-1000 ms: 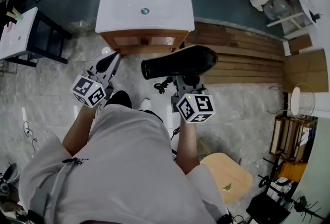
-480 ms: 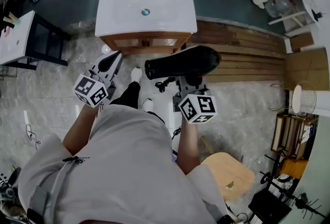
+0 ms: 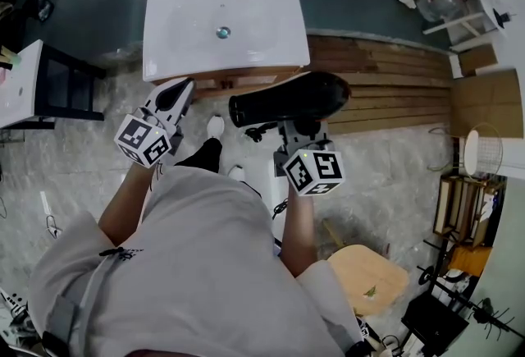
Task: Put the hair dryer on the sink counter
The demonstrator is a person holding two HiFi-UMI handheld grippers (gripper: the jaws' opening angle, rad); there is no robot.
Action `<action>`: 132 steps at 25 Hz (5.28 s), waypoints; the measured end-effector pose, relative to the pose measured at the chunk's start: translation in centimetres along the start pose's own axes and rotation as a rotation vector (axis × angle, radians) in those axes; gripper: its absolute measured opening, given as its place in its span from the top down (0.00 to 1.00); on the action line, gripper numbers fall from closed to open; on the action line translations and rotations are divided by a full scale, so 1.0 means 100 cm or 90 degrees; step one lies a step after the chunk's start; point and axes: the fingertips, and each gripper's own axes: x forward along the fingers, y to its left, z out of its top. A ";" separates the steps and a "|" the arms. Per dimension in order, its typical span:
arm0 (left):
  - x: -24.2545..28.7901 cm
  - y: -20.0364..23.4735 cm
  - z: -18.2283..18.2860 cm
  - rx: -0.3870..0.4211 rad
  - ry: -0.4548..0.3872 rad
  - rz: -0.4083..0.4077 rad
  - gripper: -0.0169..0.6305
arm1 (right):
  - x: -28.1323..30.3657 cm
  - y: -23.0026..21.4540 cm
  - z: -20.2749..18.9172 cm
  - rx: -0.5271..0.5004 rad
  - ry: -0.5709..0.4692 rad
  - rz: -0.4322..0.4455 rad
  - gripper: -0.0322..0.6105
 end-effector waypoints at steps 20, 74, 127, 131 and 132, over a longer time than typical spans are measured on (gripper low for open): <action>0.083 0.070 0.026 -0.006 0.016 -0.055 0.97 | 0.081 -0.038 0.026 -0.002 0.009 -0.067 0.68; 0.252 0.167 0.039 -0.033 0.057 0.030 0.97 | 0.293 -0.195 0.055 -0.128 0.215 0.008 0.68; 0.294 0.229 -0.012 -0.119 0.110 0.191 0.97 | 0.458 -0.252 -0.153 -0.088 0.585 0.013 0.68; 0.294 0.228 -0.012 -0.120 0.112 0.188 0.97 | 0.457 -0.253 -0.155 -0.097 0.590 0.004 0.67; 0.294 0.228 -0.012 -0.120 0.112 0.188 0.97 | 0.457 -0.253 -0.156 -0.103 0.591 0.000 0.67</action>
